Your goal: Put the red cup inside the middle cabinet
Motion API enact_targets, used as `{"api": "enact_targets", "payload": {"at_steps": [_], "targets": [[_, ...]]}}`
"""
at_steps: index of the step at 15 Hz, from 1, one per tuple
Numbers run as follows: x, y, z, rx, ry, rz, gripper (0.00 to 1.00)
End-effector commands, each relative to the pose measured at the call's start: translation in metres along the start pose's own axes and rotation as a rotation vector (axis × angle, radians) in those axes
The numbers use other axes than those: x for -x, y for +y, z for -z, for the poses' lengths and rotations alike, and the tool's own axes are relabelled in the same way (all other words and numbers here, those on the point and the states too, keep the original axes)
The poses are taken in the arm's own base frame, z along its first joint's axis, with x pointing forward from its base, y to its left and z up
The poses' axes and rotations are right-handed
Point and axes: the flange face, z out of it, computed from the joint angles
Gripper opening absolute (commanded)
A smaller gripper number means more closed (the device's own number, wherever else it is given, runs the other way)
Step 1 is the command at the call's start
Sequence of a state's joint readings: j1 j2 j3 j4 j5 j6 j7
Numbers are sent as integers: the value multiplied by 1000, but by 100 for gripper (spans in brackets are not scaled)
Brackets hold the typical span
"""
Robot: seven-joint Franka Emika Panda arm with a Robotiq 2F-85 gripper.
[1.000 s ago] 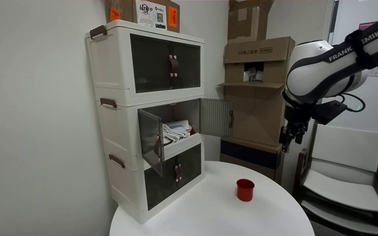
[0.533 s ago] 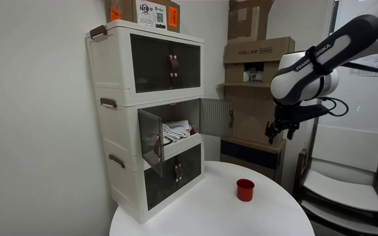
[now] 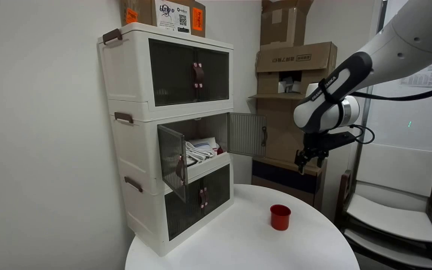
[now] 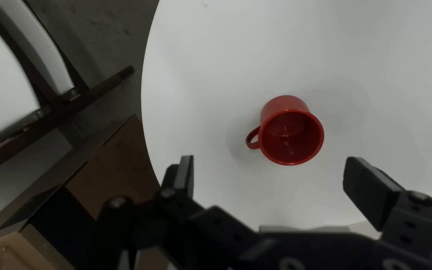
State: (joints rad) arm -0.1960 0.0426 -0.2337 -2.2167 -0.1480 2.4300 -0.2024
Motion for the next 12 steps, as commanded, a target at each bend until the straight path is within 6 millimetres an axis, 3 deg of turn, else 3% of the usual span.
{"api": "enact_targets", "payload": {"at_steps": [1, 7, 12], "targets": [[-17, 21, -38, 17, -37, 30, 100], [-16, 41, -96, 23, -118, -12, 100], [-26, 36, -122, 4, -141, -66, 100]]}}
